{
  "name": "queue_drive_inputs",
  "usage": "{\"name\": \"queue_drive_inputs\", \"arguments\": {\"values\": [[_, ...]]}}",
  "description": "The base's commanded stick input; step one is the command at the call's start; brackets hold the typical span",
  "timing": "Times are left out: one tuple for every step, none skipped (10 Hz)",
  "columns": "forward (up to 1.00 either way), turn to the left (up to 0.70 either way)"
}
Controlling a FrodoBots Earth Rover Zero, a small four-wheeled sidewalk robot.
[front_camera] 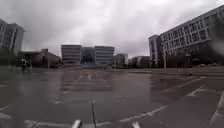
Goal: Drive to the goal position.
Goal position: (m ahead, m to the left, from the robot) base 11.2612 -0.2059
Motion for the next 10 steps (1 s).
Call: {"name": "queue_drive_inputs", "arguments": {"values": [[1.00, 0.40], [1.00, 0.24], [1.00, 0.02], [1.00, 0.00], [1.00, 0.00], [1.00, 0.00], [1.00, 0.00], [1.00, 0.00], [1.00, 0.00], [1.00, 0.00]]}}
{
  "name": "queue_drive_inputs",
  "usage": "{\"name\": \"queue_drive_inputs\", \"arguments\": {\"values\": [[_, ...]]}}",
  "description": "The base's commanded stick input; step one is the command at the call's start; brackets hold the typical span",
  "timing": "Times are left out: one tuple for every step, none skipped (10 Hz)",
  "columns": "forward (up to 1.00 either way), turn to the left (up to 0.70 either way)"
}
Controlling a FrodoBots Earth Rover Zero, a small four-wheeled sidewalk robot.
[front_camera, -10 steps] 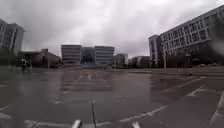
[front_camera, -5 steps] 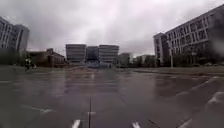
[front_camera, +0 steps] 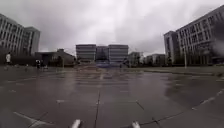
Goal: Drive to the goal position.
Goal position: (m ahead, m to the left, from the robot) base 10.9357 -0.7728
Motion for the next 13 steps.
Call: {"name": "queue_drive_inputs", "arguments": {"values": [[1.00, 0.00], [1.00, 0.00], [1.00, 0.00], [1.00, 0.00], [1.00, 0.00], [1.00, 0.00], [1.00, 0.00], [1.00, 0.00], [1.00, 0.00], [1.00, 0.00], [1.00, 0.00], [1.00, 0.00], [1.00, 0.00]]}}
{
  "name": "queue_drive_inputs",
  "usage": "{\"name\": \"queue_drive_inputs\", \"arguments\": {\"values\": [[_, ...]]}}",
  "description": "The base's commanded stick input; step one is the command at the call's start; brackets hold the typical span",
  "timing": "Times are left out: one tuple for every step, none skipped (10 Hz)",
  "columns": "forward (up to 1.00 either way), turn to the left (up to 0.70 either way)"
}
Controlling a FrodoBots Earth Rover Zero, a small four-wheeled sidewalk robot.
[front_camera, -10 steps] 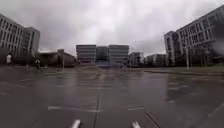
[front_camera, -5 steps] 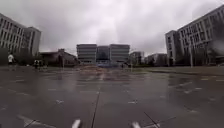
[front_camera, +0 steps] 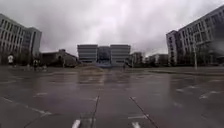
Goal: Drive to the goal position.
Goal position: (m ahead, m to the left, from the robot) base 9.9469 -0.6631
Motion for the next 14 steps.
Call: {"name": "queue_drive_inputs", "arguments": {"values": [[1.00, 0.00], [1.00, 0.00], [1.00, 0.00], [1.00, 0.00], [1.00, 0.00], [1.00, 0.00], [1.00, 0.00], [1.00, 0.00], [1.00, 0.00], [1.00, 0.00], [1.00, 0.00], [1.00, 0.00], [1.00, 0.00], [1.00, 0.00]]}}
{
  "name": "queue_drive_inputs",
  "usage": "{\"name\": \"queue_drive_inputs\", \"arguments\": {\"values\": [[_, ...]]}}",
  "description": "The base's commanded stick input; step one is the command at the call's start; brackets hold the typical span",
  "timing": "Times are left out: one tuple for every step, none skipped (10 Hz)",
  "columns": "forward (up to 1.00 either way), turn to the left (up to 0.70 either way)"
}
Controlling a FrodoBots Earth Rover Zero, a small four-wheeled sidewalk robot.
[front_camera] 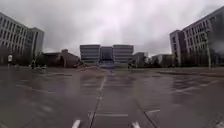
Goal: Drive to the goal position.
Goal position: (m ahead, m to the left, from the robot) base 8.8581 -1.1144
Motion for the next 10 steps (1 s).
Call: {"name": "queue_drive_inputs", "arguments": {"values": [[1.00, 0.00], [1.00, 0.00], [1.00, 0.00], [1.00, 0.00], [1.00, 0.00], [1.00, 0.00], [1.00, 0.00], [1.00, 0.00], [1.00, -0.02], [1.00, -0.38]]}}
